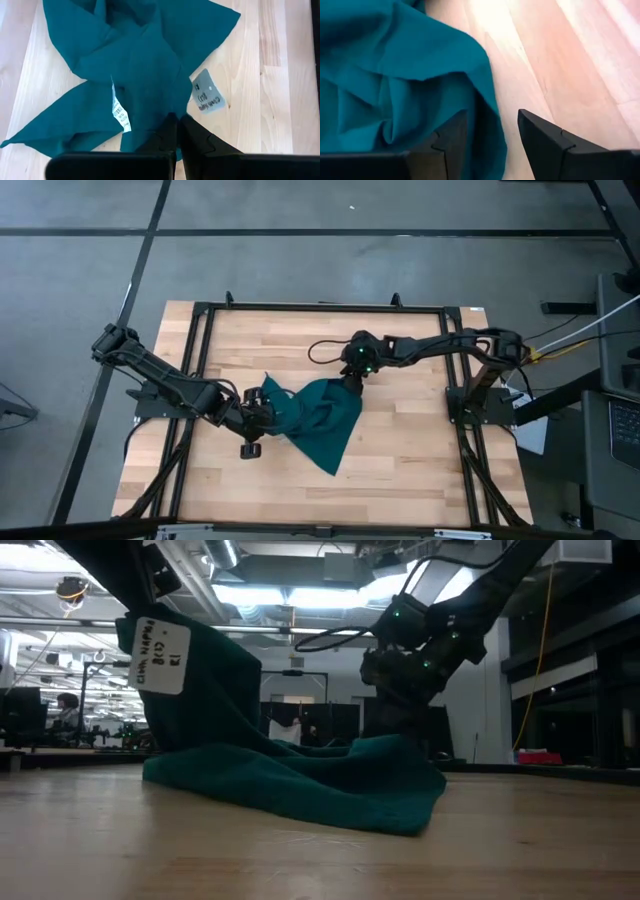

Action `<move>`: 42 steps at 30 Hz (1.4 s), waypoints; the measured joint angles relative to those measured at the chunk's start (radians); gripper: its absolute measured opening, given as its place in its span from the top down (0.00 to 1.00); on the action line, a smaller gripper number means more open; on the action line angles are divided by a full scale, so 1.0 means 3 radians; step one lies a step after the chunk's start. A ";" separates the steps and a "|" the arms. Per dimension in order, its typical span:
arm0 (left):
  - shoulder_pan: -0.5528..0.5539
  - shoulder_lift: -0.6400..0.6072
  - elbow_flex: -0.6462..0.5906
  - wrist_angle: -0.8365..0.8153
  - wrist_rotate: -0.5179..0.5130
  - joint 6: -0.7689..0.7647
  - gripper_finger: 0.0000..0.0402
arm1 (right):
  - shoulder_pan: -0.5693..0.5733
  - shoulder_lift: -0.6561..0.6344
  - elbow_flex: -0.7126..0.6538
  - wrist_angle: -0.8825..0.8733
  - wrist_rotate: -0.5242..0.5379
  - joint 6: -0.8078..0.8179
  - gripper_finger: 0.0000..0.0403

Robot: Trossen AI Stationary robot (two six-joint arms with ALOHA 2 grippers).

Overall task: Fold microfiber towels
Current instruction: Fold the green towel

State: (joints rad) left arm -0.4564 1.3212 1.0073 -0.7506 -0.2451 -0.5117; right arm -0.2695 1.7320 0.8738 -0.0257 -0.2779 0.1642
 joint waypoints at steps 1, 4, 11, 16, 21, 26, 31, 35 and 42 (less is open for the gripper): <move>0.0000 0.0000 0.0000 -0.0002 0.0001 -0.0002 0.99 | 0.0000 0.0016 -0.0001 -0.0016 -0.0001 0.0000 0.54; 0.0000 0.0000 0.0000 -0.0001 0.0001 -0.0025 0.99 | 0.0000 0.0102 -0.0001 0.0067 -0.0023 0.0003 0.53; 0.0000 0.0000 0.0000 -0.0001 0.0001 -0.0060 0.99 | 0.0006 0.0242 0.0052 0.0144 0.0123 0.0065 0.58; 0.0000 0.0000 0.0000 -0.0008 -0.0063 -0.0109 0.99 | 0.0005 0.0379 0.0425 -0.0117 0.0252 -0.0068 0.90; 0.0092 -0.0076 0.0000 -0.0199 -0.0536 -0.0415 0.99 | 0.0029 0.0381 0.0961 -0.0865 0.0612 -0.0358 0.99; 0.0613 -0.0433 -0.0001 -0.0426 -0.1307 -0.0476 0.99 | -0.0094 0.0049 0.1354 -0.2007 0.1039 -0.0589 0.99; 0.1359 -0.0825 -0.0001 -0.0217 -0.1256 0.0133 0.99 | -0.0149 -0.0718 0.1482 -0.2361 0.1217 -0.0502 0.99; 0.1404 -0.1133 0.0001 -0.0106 -0.1076 0.0278 0.99 | 0.0180 -0.1298 0.1520 -0.2556 0.1143 -0.0020 1.00; 0.0121 -0.1197 -0.0010 -0.0286 -0.0958 -0.0348 0.99 | 0.1818 -0.1384 0.1488 -0.2482 0.1060 0.0910 1.00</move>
State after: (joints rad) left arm -0.4200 0.9623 1.0042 -0.8363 -0.5324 -0.6160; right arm 0.2758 1.3168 1.3201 -0.7703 0.0401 0.4373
